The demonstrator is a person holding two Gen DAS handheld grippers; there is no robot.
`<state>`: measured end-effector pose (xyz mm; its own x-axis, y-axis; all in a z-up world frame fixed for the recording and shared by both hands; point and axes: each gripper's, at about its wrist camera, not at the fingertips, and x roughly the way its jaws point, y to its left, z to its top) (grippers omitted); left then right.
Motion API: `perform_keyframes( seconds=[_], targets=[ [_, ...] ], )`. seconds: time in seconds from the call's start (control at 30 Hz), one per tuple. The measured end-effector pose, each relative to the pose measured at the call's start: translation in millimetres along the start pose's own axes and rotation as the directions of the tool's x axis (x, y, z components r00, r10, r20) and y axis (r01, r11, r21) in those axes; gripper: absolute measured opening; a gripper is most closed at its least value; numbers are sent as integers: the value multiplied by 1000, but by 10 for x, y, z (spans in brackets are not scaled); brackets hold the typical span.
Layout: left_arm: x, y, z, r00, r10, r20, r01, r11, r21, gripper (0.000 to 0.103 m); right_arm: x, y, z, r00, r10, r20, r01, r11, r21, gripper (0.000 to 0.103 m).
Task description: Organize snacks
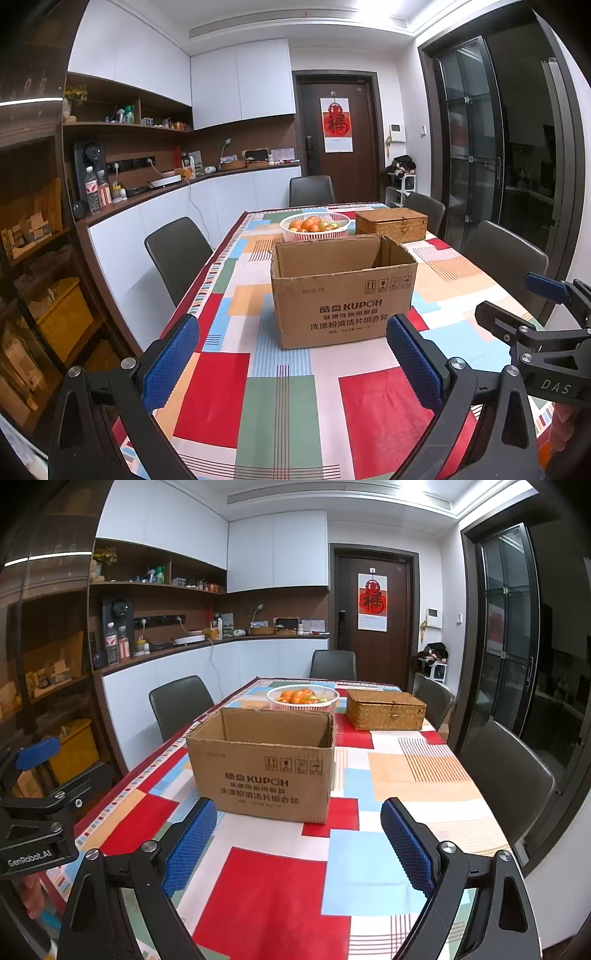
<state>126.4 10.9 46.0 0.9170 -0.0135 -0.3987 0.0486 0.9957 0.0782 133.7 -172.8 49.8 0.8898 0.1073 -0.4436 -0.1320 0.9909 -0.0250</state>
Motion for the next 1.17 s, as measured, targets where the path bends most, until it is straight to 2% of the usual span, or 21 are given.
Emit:
perform_keyframes(
  seconds=[1.17],
  targets=[
    [-65, 3, -116, 1000, 6, -15, -6, 1000, -4, 103, -2, 11, -141, 1000, 10, -17, -10, 1000, 7, 91]
  ],
)
